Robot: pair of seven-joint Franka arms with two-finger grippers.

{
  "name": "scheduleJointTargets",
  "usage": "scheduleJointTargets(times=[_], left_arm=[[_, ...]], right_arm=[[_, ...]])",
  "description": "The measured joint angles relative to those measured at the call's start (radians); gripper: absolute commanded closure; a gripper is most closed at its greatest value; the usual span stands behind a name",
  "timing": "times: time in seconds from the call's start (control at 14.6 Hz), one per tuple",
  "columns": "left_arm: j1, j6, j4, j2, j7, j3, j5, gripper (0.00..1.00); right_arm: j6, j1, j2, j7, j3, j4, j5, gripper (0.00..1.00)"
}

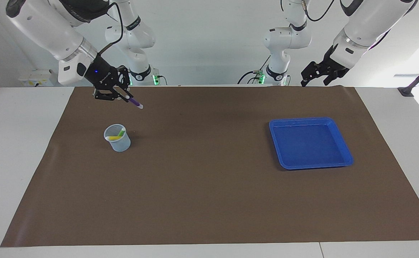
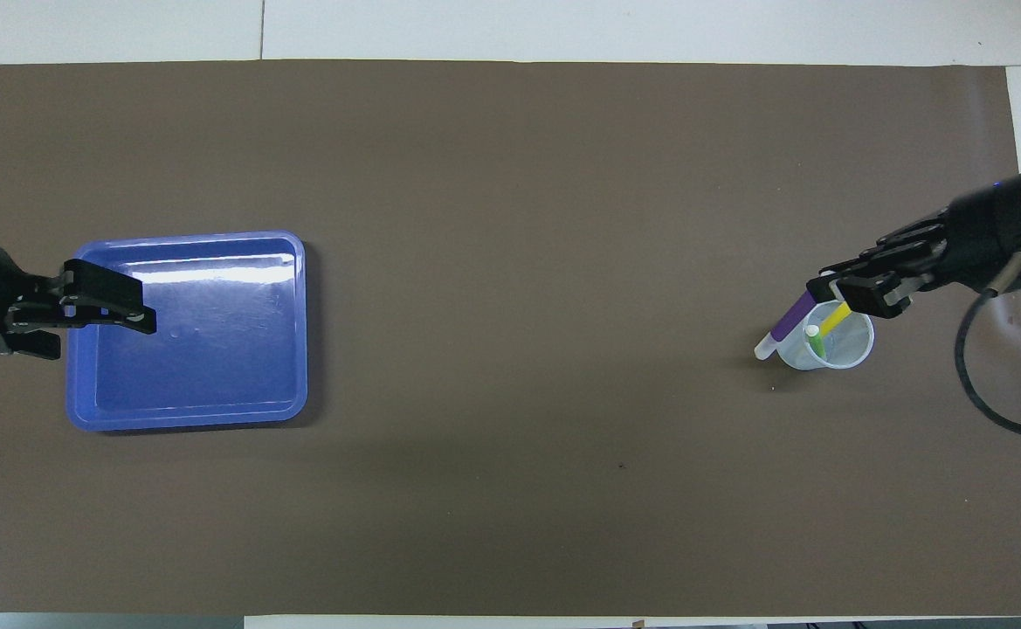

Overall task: Right arm passes pens to left for tray arrangement
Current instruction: 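Carry the purple pen toward the left gripper while the left gripper approaches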

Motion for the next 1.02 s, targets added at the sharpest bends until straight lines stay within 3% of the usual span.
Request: scheduleJointTargets(times=[0.2, 0.55, 0.82, 1.02], left_arm=[[-0.001, 0.069, -0.010, 0.000, -0.367, -0.003, -0.117, 0.00], [-0.051, 0.154, -0.027, 0.002, -0.853, -0.028, -0.247, 0.00], [-0.114, 0.225, -0.037, 0.004, -1.203, -0.044, -0.269, 0.00], [-0.171, 0.334, -0.062, 0.004, -1.431, -0.048, -0.270, 0.00]], right_arm=[[0.070, 0.026, 0.000, 0.329, 0.009, -0.020, 0.147, 1.00], [0.377, 0.200, -0.007, 0.753, 0.029, -0.090, 0.238, 1.00], [0.640, 0.315, -0.015, 0.972, 0.030, -0.147, 0.264, 1.00], [0.772, 0.394, -0.027, 1.074, 0.030, -0.195, 0.272, 1.00]])
